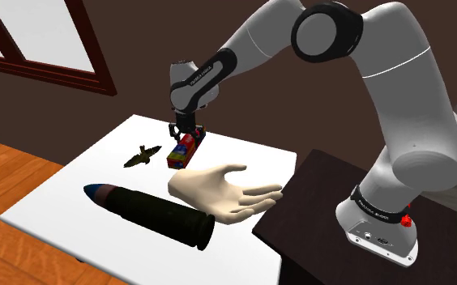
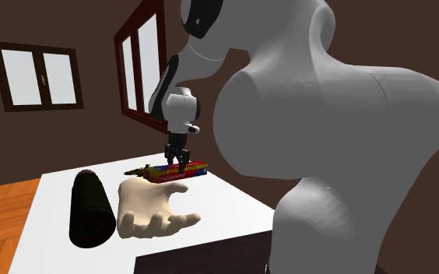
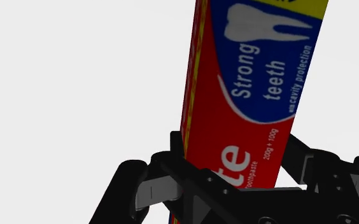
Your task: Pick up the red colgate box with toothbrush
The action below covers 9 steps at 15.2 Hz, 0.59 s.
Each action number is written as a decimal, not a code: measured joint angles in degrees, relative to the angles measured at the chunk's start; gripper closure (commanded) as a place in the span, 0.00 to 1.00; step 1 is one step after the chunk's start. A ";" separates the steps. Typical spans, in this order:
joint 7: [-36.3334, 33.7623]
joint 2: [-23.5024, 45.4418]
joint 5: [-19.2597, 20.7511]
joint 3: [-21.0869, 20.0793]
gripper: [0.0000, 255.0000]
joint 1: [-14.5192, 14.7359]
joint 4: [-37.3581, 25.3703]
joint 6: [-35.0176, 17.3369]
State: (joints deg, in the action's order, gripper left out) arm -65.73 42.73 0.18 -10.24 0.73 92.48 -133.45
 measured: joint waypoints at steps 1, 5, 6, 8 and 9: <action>-0.02 -0.41 -0.04 -0.05 1.00 -0.02 -0.15 0.55; -0.02 -2.93 -0.30 -0.29 1.00 -0.32 0.58 2.33; -0.03 -3.30 -0.34 -0.32 1.00 -0.36 0.51 2.77; -0.19 -4.19 -0.42 -0.43 1.00 -0.34 0.27 3.89; -0.13 -4.73 -0.49 -0.48 1.00 -0.44 0.37 4.34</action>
State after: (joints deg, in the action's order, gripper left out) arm -65.86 38.00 -0.31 -10.72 0.29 92.85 -129.12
